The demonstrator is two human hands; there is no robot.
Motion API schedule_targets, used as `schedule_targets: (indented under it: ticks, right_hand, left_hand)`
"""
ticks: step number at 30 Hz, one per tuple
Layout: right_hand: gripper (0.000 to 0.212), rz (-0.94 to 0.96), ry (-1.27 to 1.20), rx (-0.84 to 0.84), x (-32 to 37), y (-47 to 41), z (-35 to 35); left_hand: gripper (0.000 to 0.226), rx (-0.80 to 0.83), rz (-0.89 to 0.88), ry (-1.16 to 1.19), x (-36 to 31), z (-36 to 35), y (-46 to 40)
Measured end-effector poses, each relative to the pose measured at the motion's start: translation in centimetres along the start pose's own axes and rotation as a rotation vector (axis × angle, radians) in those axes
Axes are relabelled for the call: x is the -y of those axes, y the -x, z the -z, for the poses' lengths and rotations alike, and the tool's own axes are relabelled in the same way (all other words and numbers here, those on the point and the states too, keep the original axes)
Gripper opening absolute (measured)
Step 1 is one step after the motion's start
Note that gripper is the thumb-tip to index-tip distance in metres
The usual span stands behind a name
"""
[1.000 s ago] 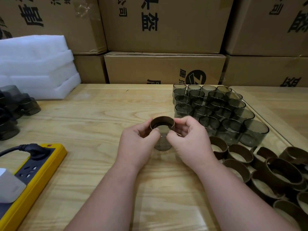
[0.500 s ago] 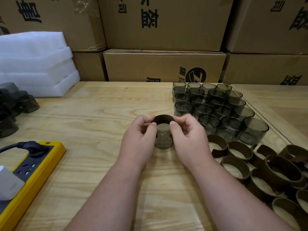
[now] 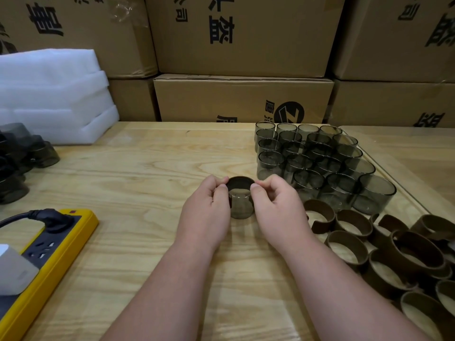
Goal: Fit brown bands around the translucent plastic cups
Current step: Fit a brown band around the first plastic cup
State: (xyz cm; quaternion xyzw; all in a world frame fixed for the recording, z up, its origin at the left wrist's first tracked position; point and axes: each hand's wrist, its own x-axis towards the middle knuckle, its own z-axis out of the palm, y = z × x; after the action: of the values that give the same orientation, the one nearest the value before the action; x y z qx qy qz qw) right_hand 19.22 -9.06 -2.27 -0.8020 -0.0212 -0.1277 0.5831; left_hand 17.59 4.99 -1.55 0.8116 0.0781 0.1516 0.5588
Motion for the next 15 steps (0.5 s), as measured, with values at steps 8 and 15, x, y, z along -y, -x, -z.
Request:
schedule_targets:
  ticks: [8,15]
  right_hand:
    - [0.031,-0.087,0.099,-0.020,0.20,-0.16,0.16]
    - [0.016,-0.032,0.168,-0.059,0.48,0.31,0.31]
  left_hand:
    - [0.030,-0.011,0.032,-0.154,0.82,0.06,-0.33]
    - [0.030,-0.006,0.043,-0.223,0.63,0.53,0.07]
